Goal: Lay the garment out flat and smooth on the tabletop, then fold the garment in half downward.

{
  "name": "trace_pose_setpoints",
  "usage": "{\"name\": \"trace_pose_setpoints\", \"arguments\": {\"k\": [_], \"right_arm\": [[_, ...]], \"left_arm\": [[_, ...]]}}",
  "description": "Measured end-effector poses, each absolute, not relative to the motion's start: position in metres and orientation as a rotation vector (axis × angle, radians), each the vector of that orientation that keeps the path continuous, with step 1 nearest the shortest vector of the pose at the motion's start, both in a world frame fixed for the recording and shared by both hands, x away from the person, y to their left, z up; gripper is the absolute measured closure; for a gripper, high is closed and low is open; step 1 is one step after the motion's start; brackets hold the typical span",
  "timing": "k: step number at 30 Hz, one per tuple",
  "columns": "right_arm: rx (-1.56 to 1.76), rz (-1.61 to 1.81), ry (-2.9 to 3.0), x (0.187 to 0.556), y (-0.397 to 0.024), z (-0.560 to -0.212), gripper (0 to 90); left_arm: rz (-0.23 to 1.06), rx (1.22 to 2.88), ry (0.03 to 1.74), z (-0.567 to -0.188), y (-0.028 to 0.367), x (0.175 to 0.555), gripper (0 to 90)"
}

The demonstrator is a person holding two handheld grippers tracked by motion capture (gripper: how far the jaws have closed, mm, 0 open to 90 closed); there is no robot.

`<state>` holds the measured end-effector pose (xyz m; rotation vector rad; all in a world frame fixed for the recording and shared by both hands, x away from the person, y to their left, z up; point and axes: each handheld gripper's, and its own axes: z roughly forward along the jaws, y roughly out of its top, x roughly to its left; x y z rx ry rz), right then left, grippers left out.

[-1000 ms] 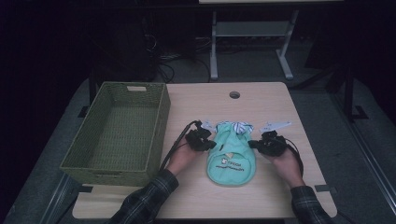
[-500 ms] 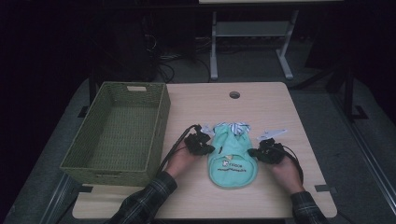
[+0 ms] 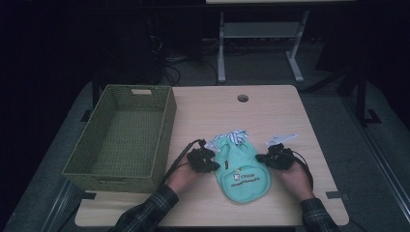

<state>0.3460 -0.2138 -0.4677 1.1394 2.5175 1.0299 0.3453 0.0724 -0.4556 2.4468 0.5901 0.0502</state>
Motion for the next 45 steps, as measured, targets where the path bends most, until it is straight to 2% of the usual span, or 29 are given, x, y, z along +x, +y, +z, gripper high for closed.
{"name": "trace_pose_setpoints", "arguments": {"k": [15, 19, 27, 31, 37, 40, 45], "right_arm": [[1.115, 1.036, 2.528, 0.345, -0.211, -0.468, 89.8], [1.107, 1.036, 2.529, 0.344, -0.211, -0.468, 89.8], [1.102, 1.082, 2.497, 0.339, -0.212, -0.458, 89.8], [1.07, 1.115, 2.5, 0.334, -0.208, -0.453, 89.8], [1.013, 1.134, 2.526, 0.326, -0.194, -0.449, 89.8], [0.993, 1.15, 2.546, 0.325, -0.187, -0.449, 89.8], [0.957, 1.14, 2.588, 0.323, -0.175, -0.455, 89.8]], "left_arm": [[-0.065, 2.447, 0.508, -0.456, 0.057, 0.312, 89.5], [-0.057, 2.424, 0.532, -0.451, 0.063, 0.32, 89.4], [0.05, 2.333, 0.638, -0.432, 0.087, 0.345, 84.6], [0.121, 2.305, 0.704, -0.43, 0.093, 0.357, 77.3], [0.177, 2.307, 0.786, -0.44, 0.095, 0.371, 57.9], [0.176, 2.303, 0.812, -0.444, 0.095, 0.375, 52.1], [0.171, 2.319, 0.832, -0.452, 0.095, 0.38, 48.1]]}}
